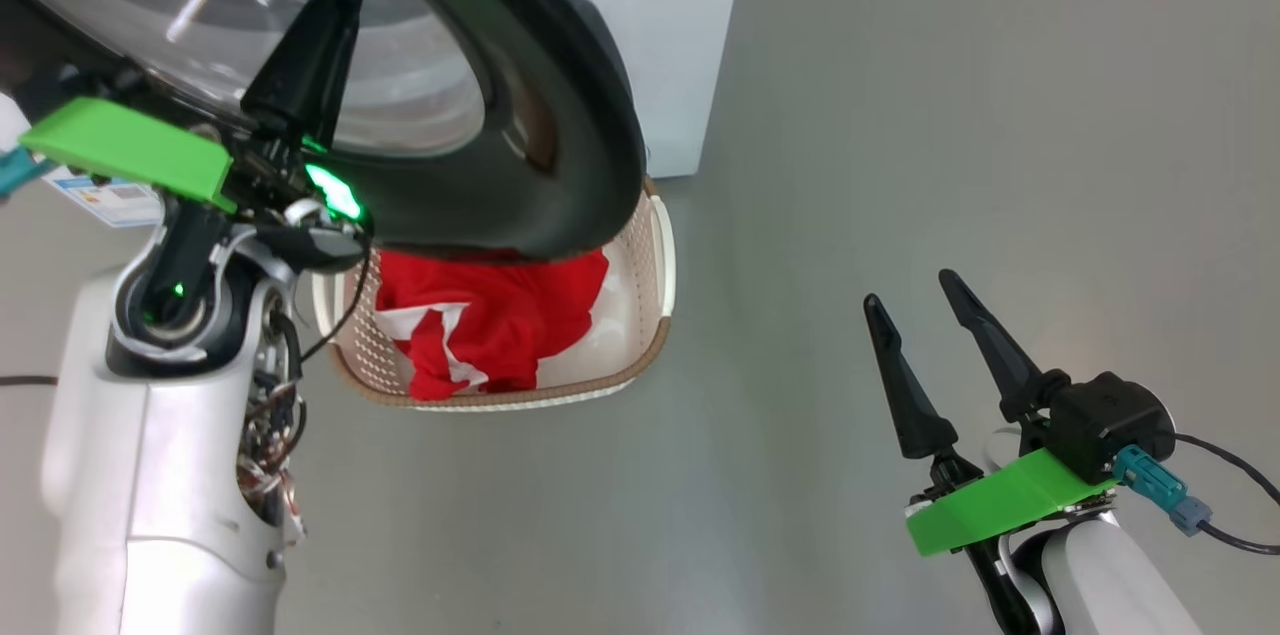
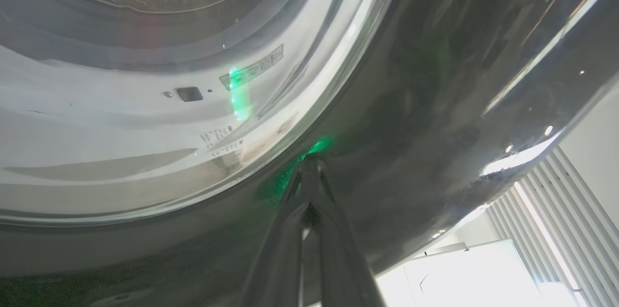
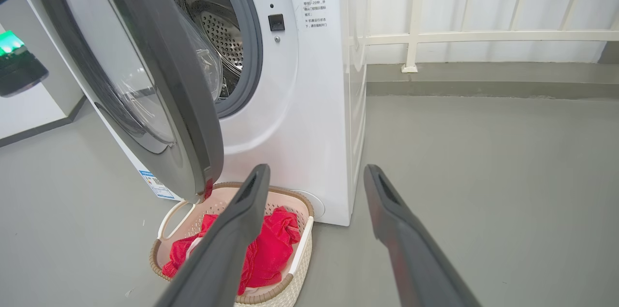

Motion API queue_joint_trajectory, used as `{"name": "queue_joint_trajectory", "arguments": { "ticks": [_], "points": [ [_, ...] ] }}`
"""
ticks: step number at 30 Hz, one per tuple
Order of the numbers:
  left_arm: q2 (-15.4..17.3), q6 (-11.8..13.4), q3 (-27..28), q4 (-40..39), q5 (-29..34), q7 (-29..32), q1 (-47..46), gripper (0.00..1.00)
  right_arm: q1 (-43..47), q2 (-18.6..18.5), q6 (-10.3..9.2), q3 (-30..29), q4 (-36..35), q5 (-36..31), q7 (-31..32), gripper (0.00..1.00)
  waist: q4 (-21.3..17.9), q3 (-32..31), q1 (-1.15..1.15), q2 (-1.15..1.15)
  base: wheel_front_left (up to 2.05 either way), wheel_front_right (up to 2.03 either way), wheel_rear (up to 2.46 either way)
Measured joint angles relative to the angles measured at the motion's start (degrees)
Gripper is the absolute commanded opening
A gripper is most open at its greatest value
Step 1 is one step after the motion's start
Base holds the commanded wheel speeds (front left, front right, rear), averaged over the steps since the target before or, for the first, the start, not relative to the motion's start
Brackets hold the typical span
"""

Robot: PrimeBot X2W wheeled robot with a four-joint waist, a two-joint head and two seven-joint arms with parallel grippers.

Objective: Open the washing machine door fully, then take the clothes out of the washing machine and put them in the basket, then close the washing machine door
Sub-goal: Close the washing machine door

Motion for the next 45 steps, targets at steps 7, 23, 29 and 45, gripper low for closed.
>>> {"name": "queue_joint_trajectory", "arguments": {
  "ticks": [7,23,29,45],
  "points": [
    [0.0,-0.6,0.0,0.8,0.1,0.0,-2.3,0.0,-1.0,0.0,0.0,0.0,-0.3,0.0,0.0,1.0,-1.3,2.3,0.0,0.0,0.0,0.0,0.0],
    [-0.3,-1.4,0.5,3.5,-1.8,-0.1,-0.5,0.14,-1.2,0.0,0.0,-0.3,0.3,0.0,0.0,1.0,-0.8,1.2,0.0,0.0,0.0,0.0,0.0],
    [-0.4,-1.9,0.5,2.8,-0.7,-3.0,5.6,1.0,-0.9,0.0,0.01,-1.1,0.5,-0.1,0.0,1.0,0.3,-1.0,0.0,0.0,0.0,0.0,0.0],
    [7.3,-3.8,-6.1,-9.0,29.9,-25.2,22.9,1.0,1.7,0.0,0.0,-3.5,1.4,-1.3,0.0,1.0,4.8,-8.3,0.0,0.0,0.0,0.0,0.0]
  ]
}}
